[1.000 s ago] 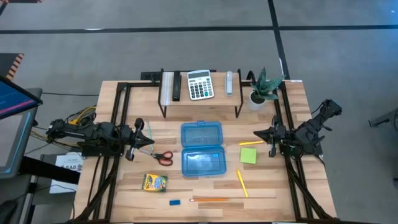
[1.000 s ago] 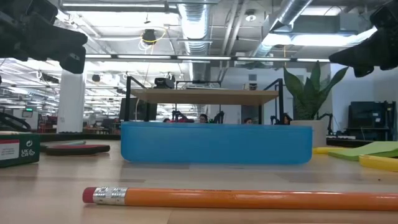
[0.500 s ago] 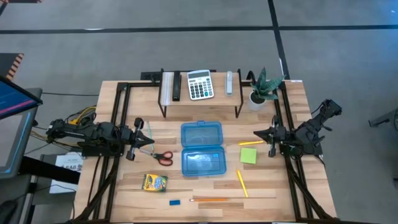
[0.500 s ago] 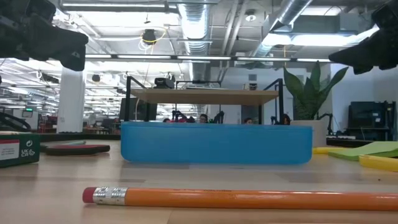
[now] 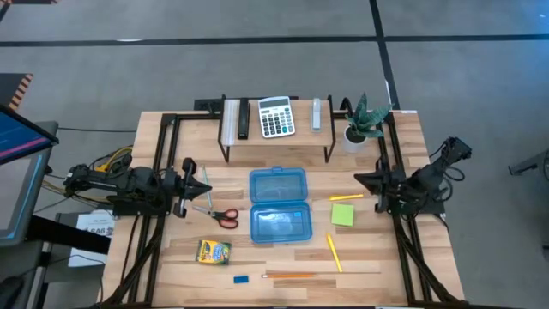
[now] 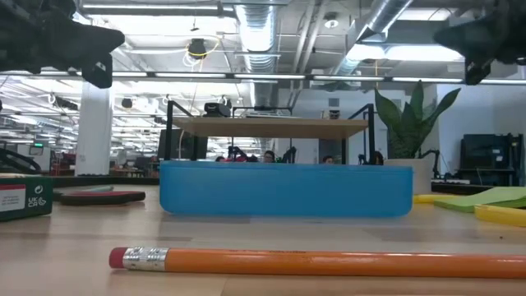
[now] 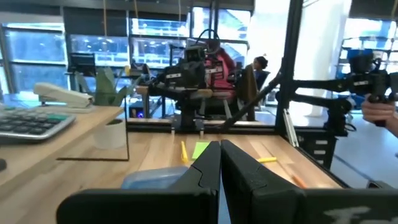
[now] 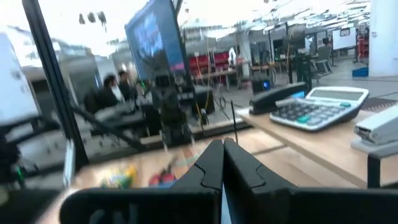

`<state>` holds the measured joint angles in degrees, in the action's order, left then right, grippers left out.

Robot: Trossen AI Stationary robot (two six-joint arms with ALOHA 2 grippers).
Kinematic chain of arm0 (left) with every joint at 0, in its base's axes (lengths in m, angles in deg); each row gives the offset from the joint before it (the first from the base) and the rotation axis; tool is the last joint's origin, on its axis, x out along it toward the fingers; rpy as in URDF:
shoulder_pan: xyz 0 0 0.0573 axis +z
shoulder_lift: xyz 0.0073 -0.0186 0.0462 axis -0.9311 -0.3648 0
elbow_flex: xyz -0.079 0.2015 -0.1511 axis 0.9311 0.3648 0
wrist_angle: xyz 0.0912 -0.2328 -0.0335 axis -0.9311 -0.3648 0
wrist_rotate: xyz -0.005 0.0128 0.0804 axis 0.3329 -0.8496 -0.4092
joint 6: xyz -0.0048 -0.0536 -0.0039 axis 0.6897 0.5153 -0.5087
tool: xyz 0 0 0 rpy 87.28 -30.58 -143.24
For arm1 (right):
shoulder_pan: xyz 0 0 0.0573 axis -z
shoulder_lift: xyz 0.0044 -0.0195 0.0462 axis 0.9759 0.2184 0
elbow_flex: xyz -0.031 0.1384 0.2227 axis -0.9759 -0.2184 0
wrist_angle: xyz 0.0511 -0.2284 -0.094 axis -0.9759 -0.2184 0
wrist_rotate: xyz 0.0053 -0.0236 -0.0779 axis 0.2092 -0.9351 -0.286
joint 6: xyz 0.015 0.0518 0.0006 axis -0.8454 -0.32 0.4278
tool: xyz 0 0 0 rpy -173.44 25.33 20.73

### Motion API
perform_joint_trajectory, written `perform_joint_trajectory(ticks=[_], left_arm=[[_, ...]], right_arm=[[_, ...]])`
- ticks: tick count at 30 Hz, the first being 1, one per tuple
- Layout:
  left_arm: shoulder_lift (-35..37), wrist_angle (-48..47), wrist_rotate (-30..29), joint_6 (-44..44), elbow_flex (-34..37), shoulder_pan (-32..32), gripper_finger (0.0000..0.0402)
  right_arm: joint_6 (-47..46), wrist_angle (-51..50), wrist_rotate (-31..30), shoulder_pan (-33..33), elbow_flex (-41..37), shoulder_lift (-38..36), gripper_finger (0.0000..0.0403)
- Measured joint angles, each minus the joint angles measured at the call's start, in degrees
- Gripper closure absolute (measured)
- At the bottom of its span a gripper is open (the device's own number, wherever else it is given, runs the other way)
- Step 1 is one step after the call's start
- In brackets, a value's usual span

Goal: Pack school essentials
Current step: Put the top yellow ballpoint pen into the blue supply box

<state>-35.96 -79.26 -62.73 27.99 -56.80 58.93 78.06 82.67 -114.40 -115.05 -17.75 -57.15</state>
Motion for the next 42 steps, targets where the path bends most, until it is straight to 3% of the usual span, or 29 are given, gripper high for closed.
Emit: perform_joint_trajectory(ticks=[6, 11, 19, 25, 34, 42], left_arm=[[0.0, 0.08, 0.12, 2.95, 0.01, 0.0, 0.0401], [0.0, 0.1, 0.14, 1.37, 0.0, 0.0, 0.0401], [0.0, 1.9, -0.28, -0.22, 0.01, 0.0, 0.0401], [0.0, 2.07, -2.26, -2.06, 0.01, 0.0, 0.0401], [0.0, 2.26, -14.0, -0.29, 0.01, 0.02, 0.0401], [0.0, 2.28, -13.49, 0.69, 0.01, 0.02, 0.0401]], right_arm=[[-1.25, 2.35, 1.4, 0.41, 0.07, 0.0, 0.0375], [0.39, 2.47, 10.12, -0.24, 0.15, 0.02, 0.0367], [-0.05, 2.11, 10.57, -2.23, 2.6, 4.66, 0.0351], [-3.74, 2.09, 10.36, -2.84, 5.95, 14.69, 0.035], [-8.04, 2.12, 8.89, -2.96, 14.21, 33.8, 0.035], [-10.02, 1.87, 6.24, -2.38, 18.93, 49.17, 0.0351]])
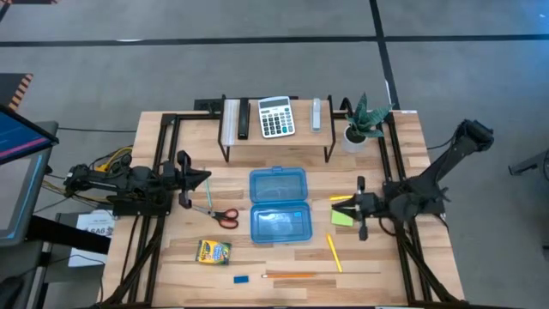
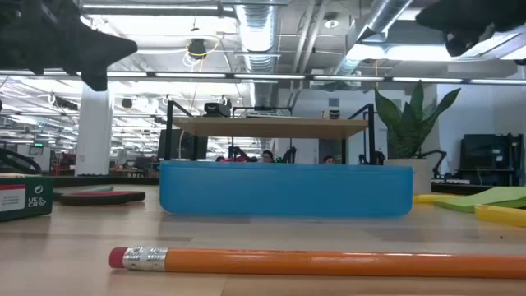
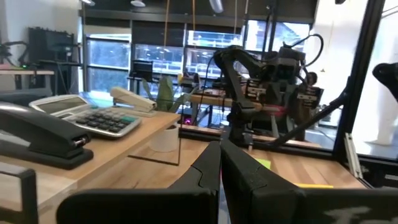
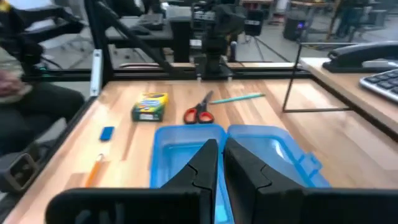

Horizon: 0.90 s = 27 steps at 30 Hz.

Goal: Pack school essentials
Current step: Put the top yellow ballpoint pen into the blue supply box

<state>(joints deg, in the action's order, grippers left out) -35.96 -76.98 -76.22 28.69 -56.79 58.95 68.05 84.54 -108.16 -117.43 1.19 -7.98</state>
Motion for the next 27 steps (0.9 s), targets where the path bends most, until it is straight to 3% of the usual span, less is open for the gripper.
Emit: perform_joint_trajectory(ticks=[5, 15, 21, 27], left_arm=[[0.01, -0.36, 0.8, 0.0, -0.22, -0.01, 0.0401], [0.02, -0.46, 1.42, 0.77, -0.27, 0.0, 0.0401], [0.0, -0.46, 3.34, 0.79, -0.31, -0.01, 0.0401], [0.0, -0.46, 2.89, 0.75, -0.35, 0.0, 0.0401]], right_arm=[[2.41, 0.19, -4.27, -1.21, 4.26, 3.02, 0.0351], [-2.39, 0.29, -4.55, -8.98, 13.92, 7.25, 0.0351], [-0.04, 0.01, -5.05, -13.42, 14.42, 10.94, 0.0351], [0.5, -1.44, -8.37, -13.32, 14.4, 11.48, 0.0351]])
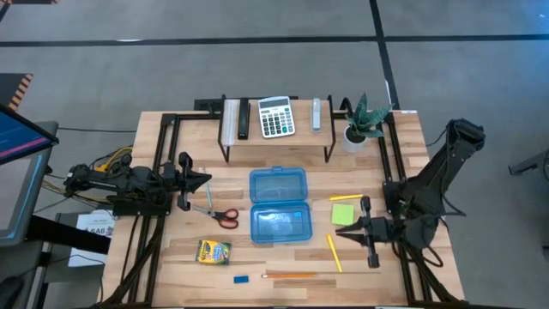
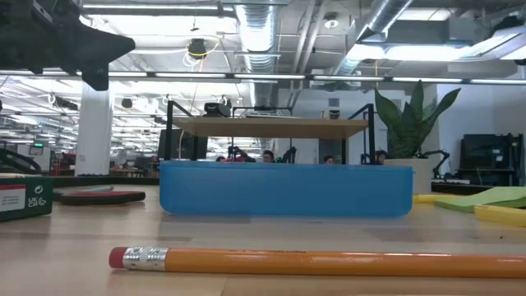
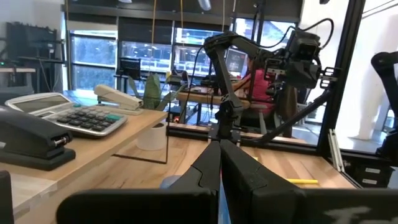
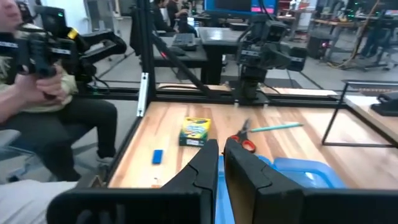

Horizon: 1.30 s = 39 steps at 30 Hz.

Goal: Pack school essentials
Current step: Put the top yellow ballpoint pen into the blue supply box

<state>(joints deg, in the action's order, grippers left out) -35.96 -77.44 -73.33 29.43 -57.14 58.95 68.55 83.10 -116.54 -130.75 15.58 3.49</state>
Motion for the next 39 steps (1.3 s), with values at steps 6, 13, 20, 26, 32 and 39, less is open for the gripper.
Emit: perform_joint_trajectory(ticks=[6, 13, 20, 26, 32, 39], left_arm=[[0.0, 0.0, 0.0, 0.38, -0.04, -0.01, 0.0401], [0.0, 0.02, 0.34, 1.83, -0.07, 0.0, 0.0401], [-0.11, -0.04, 1.79, 4.22, -0.13, 0.0, 0.0401], [-0.1, 0.33, 4.47, 3.3, -0.13, -0.02, 0.0401], [-0.11, 2.23, 13.14, 0.9, -0.15, -0.02, 0.0401], [-0.45, 2.8, 13.92, 0.83, -0.17, -0.04, 0.0401]], right_arm=[[-0.42, -2.89, -0.11, 2.25, -0.02, 0.01, 0.0351], [-5.29, -5.97, -1.14, 6.83, -0.02, 0.11, 0.0351], [-6.82, -8.54, -1.08, 7.96, -0.02, 0.11, 0.033], [-10.5, -10.36, 2.0, 8.04, -0.02, 0.11, 0.0278], [-14.9, -14.43, 3.24, 8.04, -0.04, 0.11, 0.0234], [-15.65, -15.09, 4.35, 8.5, -0.07, 0.11, 0.022]])
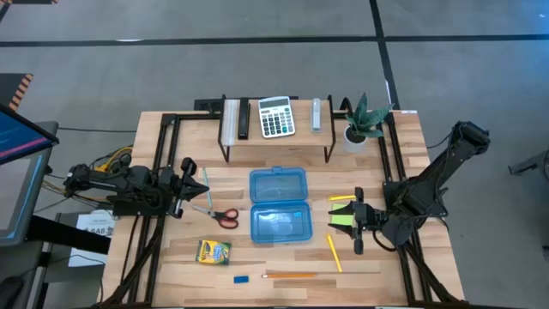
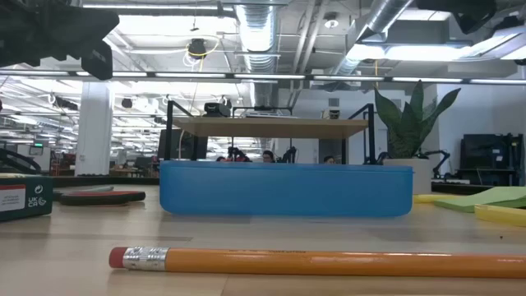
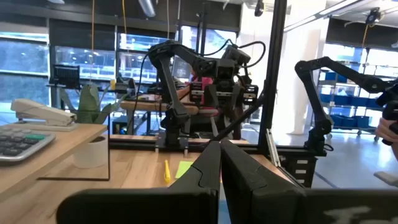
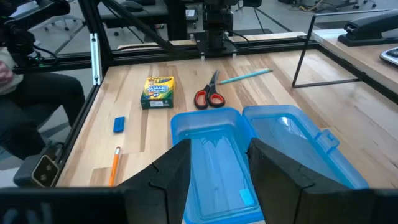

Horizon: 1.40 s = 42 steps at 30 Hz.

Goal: Pack school essentials
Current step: Put the top yellow ballpoint pen into the blue supply box

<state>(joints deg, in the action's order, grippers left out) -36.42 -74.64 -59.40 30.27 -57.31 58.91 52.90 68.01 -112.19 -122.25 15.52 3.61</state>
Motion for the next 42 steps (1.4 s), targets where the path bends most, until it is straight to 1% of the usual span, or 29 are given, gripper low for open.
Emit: perform_joint_trajectory(ticks=[9, 12, 14, 16, 22, 24, 30, 34, 38, 42], left_arm=[[-4.03, 1.29, -0.02, 0.53, -0.58, 0.0, 0.0401], [-6.78, 0.83, -0.07, 0.69, -2.44, 0.0, 0.0401], [-9.01, 0.7, -0.09, 0.74, -3.58, 0.0, 0.0401], [-11.37, 0.6, -0.09, 0.78, -4.68, 0.0, 0.0401], [-17.32, 3.94, -1.29, 0.78, -5.77, 0.02, 0.0401], [-18.51, 5.59, -2.28, 0.73, -5.8, 0.04, 0.0401], [-19.53, 7.92, -3.82, 0.3, -5.83, 0.04, 0.0401], [-19.49, 8.02, -3.82, 0.35, -5.84, 0.04, 0.0401], [-19.48, 8.0, -4.72, 0.36, -5.84, 0.04, 0.0401], [-19.48, 7.98, -4.92, 2.31, -5.84, 0.04, 0.0401]], right_arm=[[0.0, 0.0, 0.72, 0.0, 0.0, 0.0, 0.0223], [0.01, -0.01, 1.67, 0.01, 0.0, 0.0, 0.022], [-0.07, 0.0, 5.19, 0.02, 0.0, 0.15, 0.0217], [-0.93, 0.02, 7.19, 0.0, 0.0, 0.94, 0.0216], [-1.33, -0.37, 6.72, 1.37, 0.0, 2.93, 0.022], [-2.07, -2.52, 6.79, 2.38, 0.0, 2.97, 0.0224], [-9.53, -11.89, 6.86, 4.6, 0.0, 2.95, 0.0234], [-14.0, -17.51, 6.91, 5.98, 0.0, 2.95, 0.0236], [-20.73, -24.87, 7.03, 7.56, 0.0, 2.95, 0.0237], [-25.85, -31.1, 7.19, 8.76, -0.21, 2.95, 0.0237]])
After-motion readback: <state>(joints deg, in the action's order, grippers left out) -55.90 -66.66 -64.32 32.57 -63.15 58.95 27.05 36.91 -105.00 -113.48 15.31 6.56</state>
